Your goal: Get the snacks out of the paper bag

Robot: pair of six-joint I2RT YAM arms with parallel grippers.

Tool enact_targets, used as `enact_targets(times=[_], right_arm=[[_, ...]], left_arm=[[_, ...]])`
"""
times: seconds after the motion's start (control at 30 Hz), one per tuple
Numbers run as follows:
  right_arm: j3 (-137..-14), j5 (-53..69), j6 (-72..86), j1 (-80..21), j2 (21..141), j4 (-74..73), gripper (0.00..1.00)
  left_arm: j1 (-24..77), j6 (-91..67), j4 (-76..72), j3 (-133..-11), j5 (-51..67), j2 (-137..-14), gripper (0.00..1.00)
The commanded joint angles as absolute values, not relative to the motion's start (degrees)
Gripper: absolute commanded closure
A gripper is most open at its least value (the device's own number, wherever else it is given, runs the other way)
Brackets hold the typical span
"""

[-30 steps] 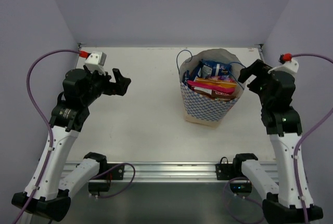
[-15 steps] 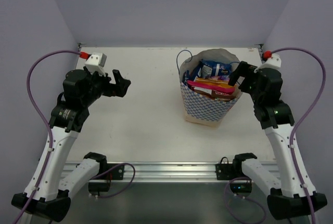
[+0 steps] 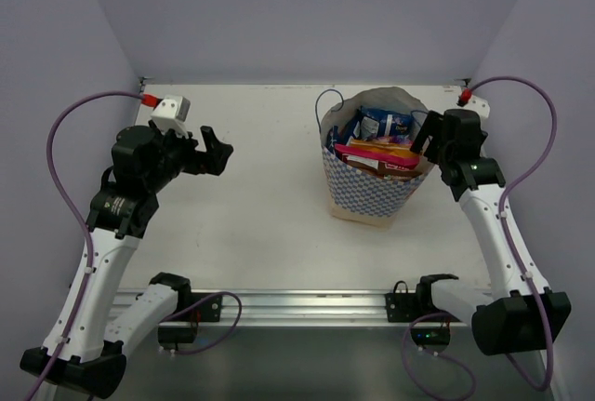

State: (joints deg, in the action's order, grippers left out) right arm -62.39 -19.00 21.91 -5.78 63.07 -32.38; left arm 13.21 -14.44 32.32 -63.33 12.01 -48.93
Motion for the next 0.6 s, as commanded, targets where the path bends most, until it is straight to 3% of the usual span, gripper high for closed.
enact_targets(times=[0.0, 0.13, 0.23, 0.37, 0.5, 0.57], right_arm=[[-62.75, -21.18, 23.73, -4.13, 62.4, -31.38, 0.16], [-63.37, -20.83, 23.82, -3.96, 61.53, -30.76, 0.26], [-63.28, -20.13, 24.17, -3.43, 62.31, -30.06, 0.42], [-63.19, -19.08, 24.96, -3.16, 64.94, -29.62, 0.48], [-63.19, -17.76, 23.48, -3.25, 66.01, -27.34, 0.7], [-65.2, -17.23, 21.89, -3.25, 66.36, -26.28, 0.89]], left_arm=[[13.45, -14.94, 32.08, -64.16, 12.57, -48.34, 0.0], [13.36, -15.03, 31.99, -64.16, 13.01, -49.04, 0.0], [13.36, -15.38, 31.73, -64.16, 13.62, -49.48, 0.0], [13.45, -15.47, 31.55, -64.51, 14.24, -49.92, 0.0], [13.45, -15.21, 31.47, -65.12, 14.85, -50.19, 0.0], [13.36, -14.94, 31.38, -65.48, 15.47, -50.8, 0.0]])
